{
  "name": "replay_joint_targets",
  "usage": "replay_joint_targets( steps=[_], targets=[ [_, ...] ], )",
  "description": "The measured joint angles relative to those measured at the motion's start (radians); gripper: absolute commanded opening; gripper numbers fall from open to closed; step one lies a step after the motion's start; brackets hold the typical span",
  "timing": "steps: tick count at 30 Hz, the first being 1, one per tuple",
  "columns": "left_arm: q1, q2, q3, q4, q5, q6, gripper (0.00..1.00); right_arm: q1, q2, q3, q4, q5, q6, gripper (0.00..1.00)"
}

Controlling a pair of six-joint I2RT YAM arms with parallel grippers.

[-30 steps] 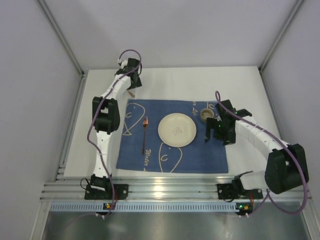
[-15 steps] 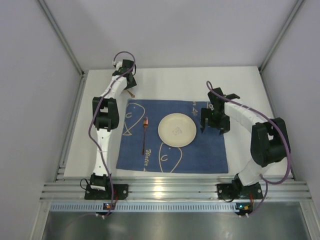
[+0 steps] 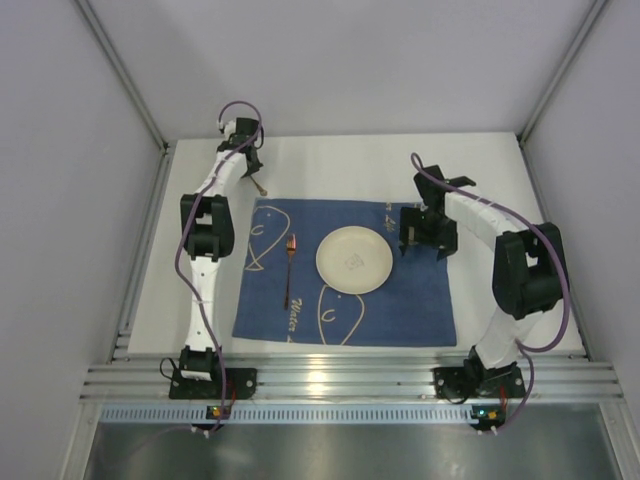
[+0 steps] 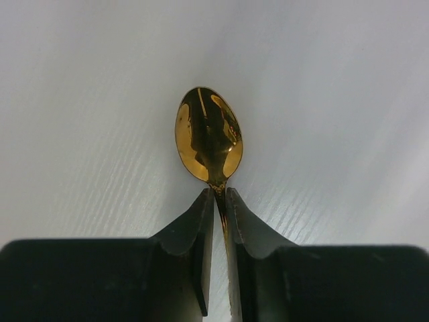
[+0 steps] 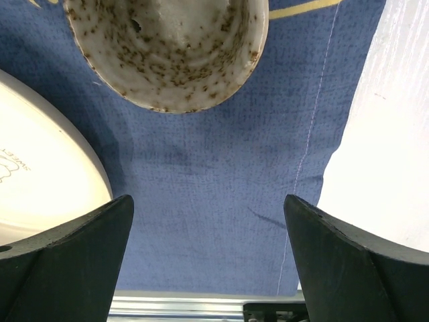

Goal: Set the dinner table for one person

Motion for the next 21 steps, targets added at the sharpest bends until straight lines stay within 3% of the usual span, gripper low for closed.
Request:
replay_joint_targets(
  steps=[6,15,21],
  targets=[
    [0.001,0.003,0.007,0.002,0.006,-0.001,0.0,-0.009,0.0,-0.002,-0.003,-0.003,-0.006,0.94],
    [0.002,0.011,0.018,0.017,0.04,0.007,0.0,-0.02,-0.016,-0.035,0.001,-0.02,-0.008,0.94],
    [0.005,-0.12,-0.182,0.066,0.156,-0.034,0.0,-0.02,-0.041,0.001,-0.016,-0.032,-0.014,0.94]
  ],
)
